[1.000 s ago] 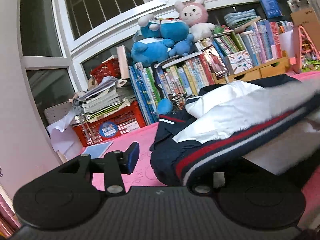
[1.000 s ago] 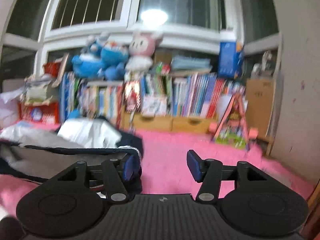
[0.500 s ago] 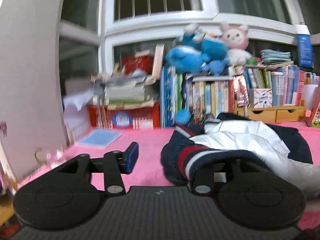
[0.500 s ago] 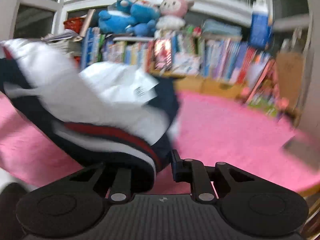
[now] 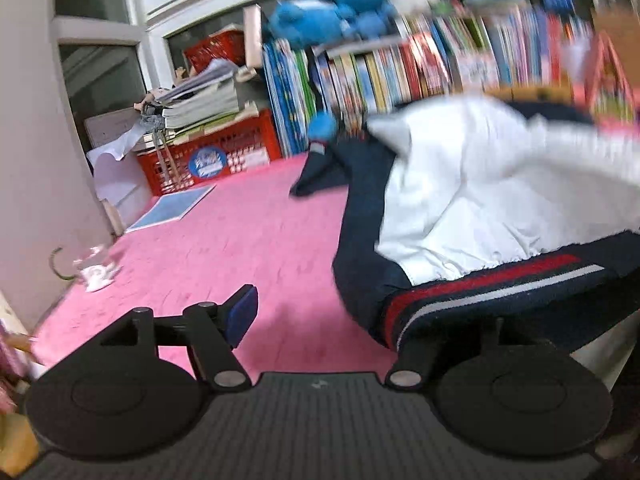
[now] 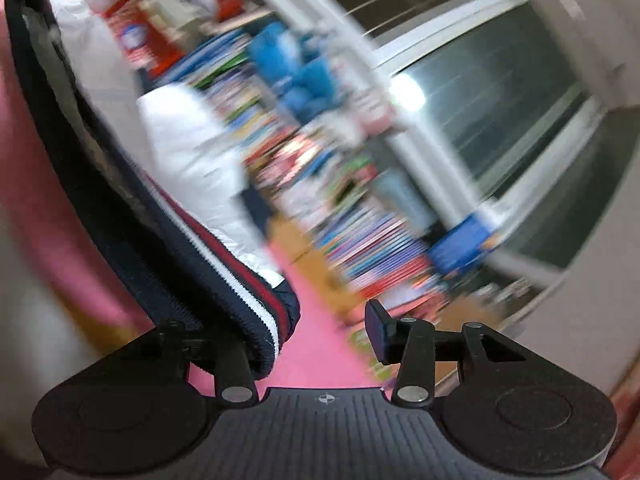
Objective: Fold clothes
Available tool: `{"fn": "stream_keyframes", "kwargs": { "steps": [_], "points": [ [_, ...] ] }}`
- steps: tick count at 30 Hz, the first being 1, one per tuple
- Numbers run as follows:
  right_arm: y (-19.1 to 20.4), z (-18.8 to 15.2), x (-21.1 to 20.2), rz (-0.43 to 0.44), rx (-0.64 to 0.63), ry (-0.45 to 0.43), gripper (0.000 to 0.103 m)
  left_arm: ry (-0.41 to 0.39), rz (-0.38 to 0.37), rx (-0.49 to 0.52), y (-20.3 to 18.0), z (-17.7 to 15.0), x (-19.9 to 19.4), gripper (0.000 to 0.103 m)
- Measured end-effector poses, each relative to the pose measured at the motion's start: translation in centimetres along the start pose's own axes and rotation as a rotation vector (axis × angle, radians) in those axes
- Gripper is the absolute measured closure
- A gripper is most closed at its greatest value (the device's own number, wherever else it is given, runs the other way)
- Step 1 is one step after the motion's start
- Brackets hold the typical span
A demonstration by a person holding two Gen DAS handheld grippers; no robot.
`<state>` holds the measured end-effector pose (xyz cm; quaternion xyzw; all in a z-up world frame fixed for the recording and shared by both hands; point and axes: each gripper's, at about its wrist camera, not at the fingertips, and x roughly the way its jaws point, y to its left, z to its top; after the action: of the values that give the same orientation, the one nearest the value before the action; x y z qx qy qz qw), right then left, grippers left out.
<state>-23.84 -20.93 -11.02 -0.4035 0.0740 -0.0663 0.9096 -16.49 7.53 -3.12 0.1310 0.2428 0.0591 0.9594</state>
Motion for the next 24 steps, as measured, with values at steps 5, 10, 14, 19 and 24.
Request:
{"fn": "stream_keyframes", "kwargs": {
  "steps": [5,10,14,19,24],
  "points": [
    [0.0,-0.7,-1.0,0.087,0.05,0.027,0.048,0.015,0.029,0.012,0.5,-1.7,-1.1,0.023],
    [-3.4,0.8,-1.7,0.182,0.277,0.016,0.042,0.047,0.035,0.005,0.0,-2.2,-0.7,0.026],
    [-2.4,2.0,-1.8,0.261,0.313,0.015,0.077,-0.039,0.077,0.162,-2.4,-2.4,-2.3,0.027],
    [-1.4,3.1,-1.9,0.319,0.315,0.006,0.087,-0.154,0.086,0.255,-3.6,-2.2,-4.4,0.027],
    [-1.7,0.5,-1.8,0.334,0.32,0.089,0.087,0.034,0.032,0.088,-1.9,-1.6,-1.5,0.06]
  ]
}}
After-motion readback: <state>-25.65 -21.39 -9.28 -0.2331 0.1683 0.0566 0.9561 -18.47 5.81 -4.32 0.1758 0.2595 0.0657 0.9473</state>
